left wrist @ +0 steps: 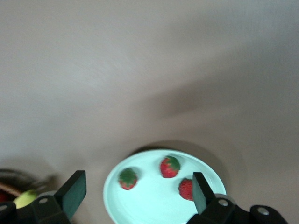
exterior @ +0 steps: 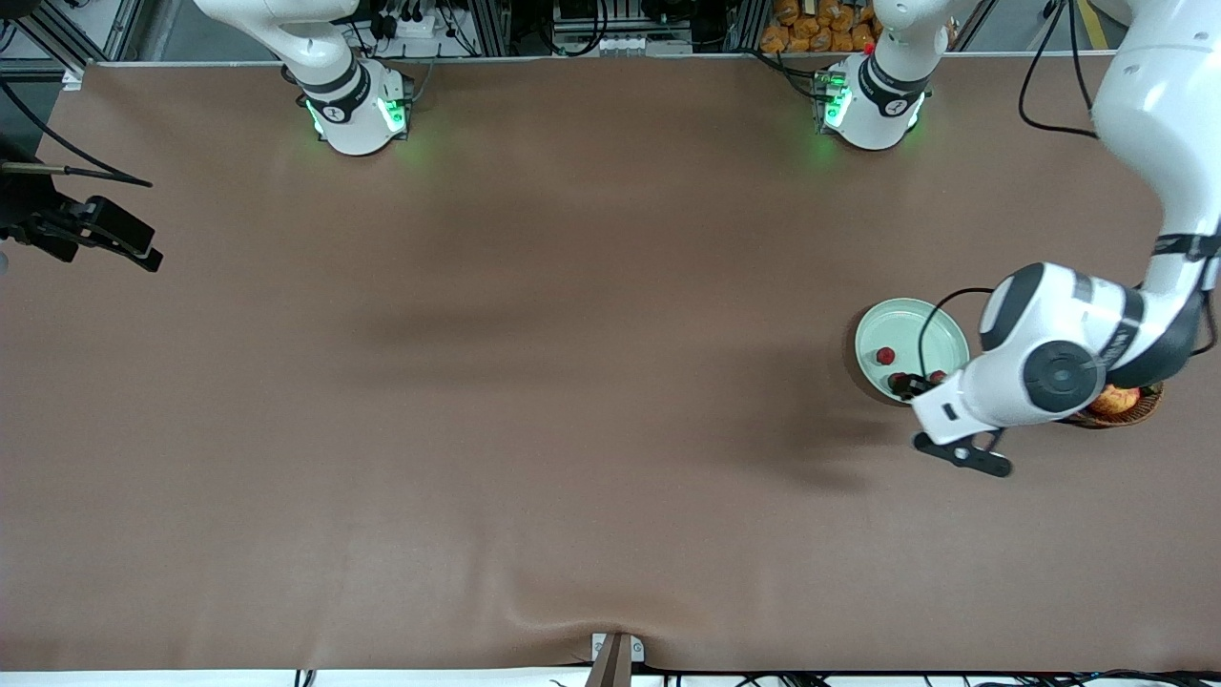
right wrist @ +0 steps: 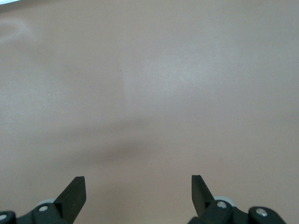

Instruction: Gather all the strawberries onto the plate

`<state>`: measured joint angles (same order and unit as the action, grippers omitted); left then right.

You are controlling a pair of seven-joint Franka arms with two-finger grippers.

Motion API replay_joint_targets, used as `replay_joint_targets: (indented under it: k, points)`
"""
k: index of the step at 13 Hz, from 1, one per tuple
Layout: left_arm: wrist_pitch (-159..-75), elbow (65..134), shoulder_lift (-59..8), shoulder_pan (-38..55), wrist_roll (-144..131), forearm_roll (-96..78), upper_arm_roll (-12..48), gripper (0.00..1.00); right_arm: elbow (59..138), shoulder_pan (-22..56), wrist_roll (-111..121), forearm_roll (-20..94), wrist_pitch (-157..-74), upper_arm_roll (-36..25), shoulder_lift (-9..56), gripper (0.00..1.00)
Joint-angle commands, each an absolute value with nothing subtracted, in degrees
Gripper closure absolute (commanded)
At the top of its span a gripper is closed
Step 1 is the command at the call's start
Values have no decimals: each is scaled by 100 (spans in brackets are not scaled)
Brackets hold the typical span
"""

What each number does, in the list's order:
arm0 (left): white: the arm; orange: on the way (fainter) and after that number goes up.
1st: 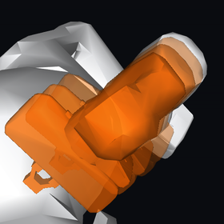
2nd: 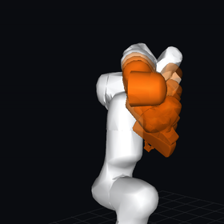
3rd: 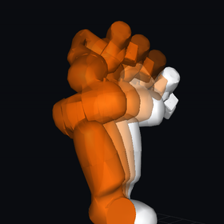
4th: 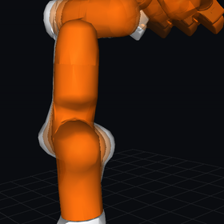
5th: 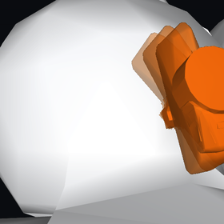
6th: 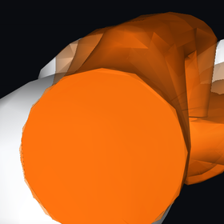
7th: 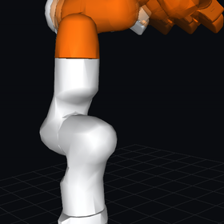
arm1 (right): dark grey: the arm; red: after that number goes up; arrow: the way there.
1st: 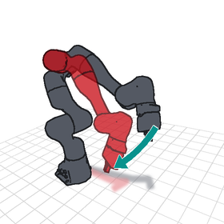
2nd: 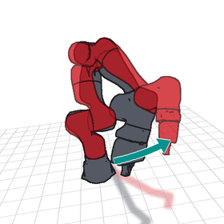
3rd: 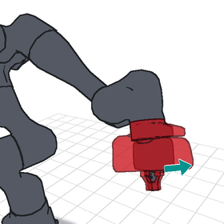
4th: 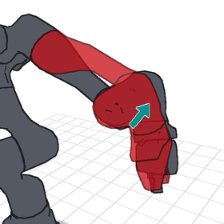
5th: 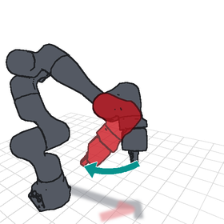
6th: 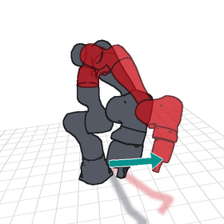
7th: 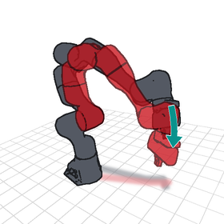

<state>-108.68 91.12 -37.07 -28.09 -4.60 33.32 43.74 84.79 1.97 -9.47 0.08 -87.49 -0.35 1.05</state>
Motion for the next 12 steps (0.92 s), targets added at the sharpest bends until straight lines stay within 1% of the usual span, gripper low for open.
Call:
replay_joint_targets:
  k: [1, 3, 7, 9, 12]
  points:
    - [-10749, 8974, -3183, -2848, -474, 3060, 4430, 0, 8596, 229, -896, -26, -8780, -53, -18, 0]
    - [-10653, 8904, -2814, -2856, -676, 2429, 4403, 0, 8596, 229, -896, -26, -8780, -53, -18, 0]
    - [-9950, 8403, -2269, -2909, -773, 1882, 4421, 0, 8596, 229, -896, -26, -8789, -53, -18, 0]
    - [-9879, 8341, -1926, -2874, -878, 1705, 4430, 0, 8596, 220, -896, -26, -8789, -53, -18, 0]
    - [-9861, 8341, -1645, -2979, -774, 1557, 4377, 0, 8596, 220, -896, -26, -8789, -62, -18, 0]
